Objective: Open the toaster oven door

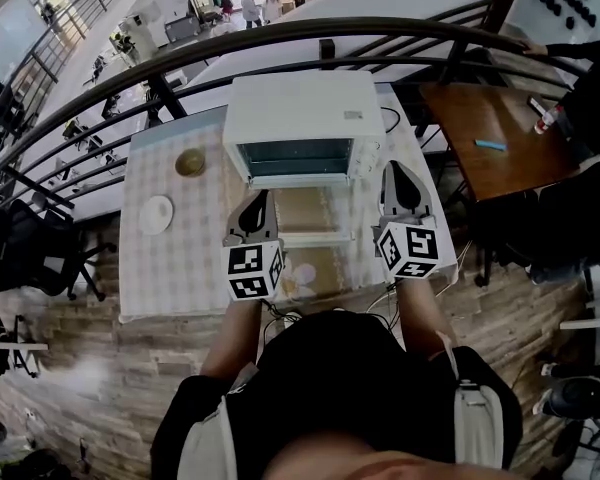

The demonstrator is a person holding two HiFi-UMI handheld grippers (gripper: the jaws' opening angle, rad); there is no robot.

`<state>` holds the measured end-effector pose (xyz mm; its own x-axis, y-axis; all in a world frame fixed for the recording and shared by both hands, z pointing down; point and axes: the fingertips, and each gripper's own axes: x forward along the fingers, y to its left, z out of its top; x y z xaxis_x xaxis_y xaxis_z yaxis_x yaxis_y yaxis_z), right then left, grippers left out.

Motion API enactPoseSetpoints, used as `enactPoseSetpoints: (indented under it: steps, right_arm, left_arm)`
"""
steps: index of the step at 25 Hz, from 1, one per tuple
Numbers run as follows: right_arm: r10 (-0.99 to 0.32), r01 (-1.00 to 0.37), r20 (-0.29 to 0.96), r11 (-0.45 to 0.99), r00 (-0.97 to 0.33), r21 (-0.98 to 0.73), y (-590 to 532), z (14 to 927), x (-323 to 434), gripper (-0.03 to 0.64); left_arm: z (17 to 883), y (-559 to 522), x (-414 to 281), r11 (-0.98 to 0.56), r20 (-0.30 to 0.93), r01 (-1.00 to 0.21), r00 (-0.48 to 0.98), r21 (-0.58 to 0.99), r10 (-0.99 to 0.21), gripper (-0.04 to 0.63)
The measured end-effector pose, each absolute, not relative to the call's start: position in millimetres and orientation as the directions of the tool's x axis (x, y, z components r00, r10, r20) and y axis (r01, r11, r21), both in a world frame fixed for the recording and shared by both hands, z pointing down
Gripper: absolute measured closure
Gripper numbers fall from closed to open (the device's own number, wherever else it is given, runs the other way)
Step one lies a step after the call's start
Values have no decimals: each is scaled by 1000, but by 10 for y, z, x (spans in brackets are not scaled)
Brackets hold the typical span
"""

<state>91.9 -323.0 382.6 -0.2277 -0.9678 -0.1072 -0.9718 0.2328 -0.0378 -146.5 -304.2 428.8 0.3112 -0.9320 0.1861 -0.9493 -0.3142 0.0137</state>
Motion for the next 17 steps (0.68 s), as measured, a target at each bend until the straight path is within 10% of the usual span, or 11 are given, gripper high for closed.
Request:
enactPoseSetpoints:
  steps: [17]
  right_arm:
    - [-958, -962, -104, 271, -266, -43, -3207, 3796, 897, 615]
  left_arm:
    - [4222, -3022, -1493, -285, 171, -958, 283, 9, -944, 581]
